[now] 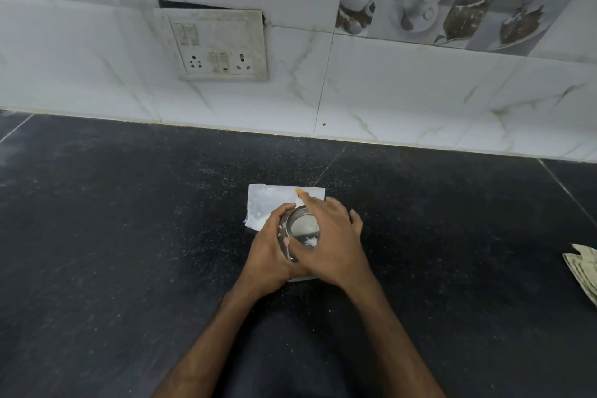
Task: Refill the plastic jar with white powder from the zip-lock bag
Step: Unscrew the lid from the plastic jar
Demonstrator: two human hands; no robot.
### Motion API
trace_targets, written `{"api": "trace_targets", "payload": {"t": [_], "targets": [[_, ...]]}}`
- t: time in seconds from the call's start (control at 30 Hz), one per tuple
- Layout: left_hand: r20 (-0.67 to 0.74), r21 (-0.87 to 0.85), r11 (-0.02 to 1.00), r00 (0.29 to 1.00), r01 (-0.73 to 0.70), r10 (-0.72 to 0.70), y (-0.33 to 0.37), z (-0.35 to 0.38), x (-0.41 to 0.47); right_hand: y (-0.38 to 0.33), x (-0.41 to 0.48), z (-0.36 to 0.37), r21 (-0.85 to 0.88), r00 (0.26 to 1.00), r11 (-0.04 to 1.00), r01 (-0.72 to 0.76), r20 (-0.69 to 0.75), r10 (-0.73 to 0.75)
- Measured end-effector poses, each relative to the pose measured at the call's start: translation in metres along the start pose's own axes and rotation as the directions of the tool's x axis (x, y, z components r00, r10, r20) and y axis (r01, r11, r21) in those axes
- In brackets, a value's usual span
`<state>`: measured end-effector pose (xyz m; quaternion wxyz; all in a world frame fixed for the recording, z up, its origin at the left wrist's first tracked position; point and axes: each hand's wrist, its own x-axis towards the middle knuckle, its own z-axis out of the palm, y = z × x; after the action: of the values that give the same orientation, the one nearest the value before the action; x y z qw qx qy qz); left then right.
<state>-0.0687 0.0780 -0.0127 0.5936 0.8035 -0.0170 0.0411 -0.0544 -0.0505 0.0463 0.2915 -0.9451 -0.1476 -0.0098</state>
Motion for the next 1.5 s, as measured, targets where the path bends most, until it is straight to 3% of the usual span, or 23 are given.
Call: {"api": "trace_targets", "payload": {"t": [0.13, 0.23, 0.3, 0.43, 0.57, 0.7, 0.83, 0.97, 1.1, 1.2, 1.33, 1.5], "targets": [[0.002, -0.002, 1.0, 1.0, 0.013, -0.013, -0.003, -0.001, -0.001, -0.003, -0.004, 0.001, -0.088, 0.991, 0.996, -0.013, -0.135, 0.001], [-0.003, -0.025, 0.999, 1.0, 0.021, -0.021, -0.001, 0.0, -0.001, 0.001, -0.007, 0.001, 0.047, 0.998, 0.998, 0.047, -0.039, -0.045], [-0.001, -0.04, 0.999, 1.0, 0.029, -0.029, -0.003, 0.001, 0.0, 0.0, -0.004, -0.004, 0.022, 0.999, 0.998, 0.051, 0.0, -0.051], [0.004, -0.034, 0.999, 1.0, 0.023, -0.023, -0.003, 0.0, -0.001, 0.0, -0.006, 0.003, -0.043, 0.997, 0.998, 0.045, -0.067, -0.048], [0.005, -0.046, 0.999, 1.0, 0.016, -0.016, -0.002, 0.0, -0.001, 0.005, -0.003, -0.009, 0.024, 0.989, 0.995, 0.092, 0.111, -0.094], [0.002, -0.021, 1.0, 1.0, -0.005, 0.005, 0.002, 0.0, -0.002, 0.003, -0.005, -0.001, 0.107, 0.998, 0.993, 0.04, -0.043, -0.035], [0.007, -0.031, 1.0, 1.0, 0.003, -0.003, -0.001, 0.0, -0.001, 0.002, -0.001, -0.013, 0.069, 0.99, 0.994, 0.08, 0.114, -0.088], [0.007, -0.024, 1.0, 1.0, -0.005, 0.005, -0.001, 0.0, -0.001, 0.001, -0.004, -0.002, 0.114, 0.998, 0.993, 0.04, -0.057, -0.033], [0.004, -0.057, 0.998, 1.0, 0.012, -0.011, 0.0, 0.0, -0.001, 0.0, -0.002, -0.006, 0.101, 0.99, 0.992, 0.079, 0.105, -0.09], [0.006, -0.043, 0.999, 1.0, 0.004, -0.004, 0.001, -0.001, -0.001, -0.003, -0.004, 0.002, 0.096, 0.997, 0.994, 0.048, -0.065, -0.042], [0.005, -0.043, 0.999, 1.0, 0.005, -0.004, -0.001, -0.001, 0.0, 0.001, -0.001, -0.001, 0.134, 0.998, 0.99, 0.045, 0.044, -0.051], [0.004, -0.044, 0.999, 1.0, -0.002, 0.003, 0.0, -0.001, -0.001, 0.003, -0.004, 0.002, 0.128, 0.997, 0.991, 0.034, -0.067, -0.026]]}}
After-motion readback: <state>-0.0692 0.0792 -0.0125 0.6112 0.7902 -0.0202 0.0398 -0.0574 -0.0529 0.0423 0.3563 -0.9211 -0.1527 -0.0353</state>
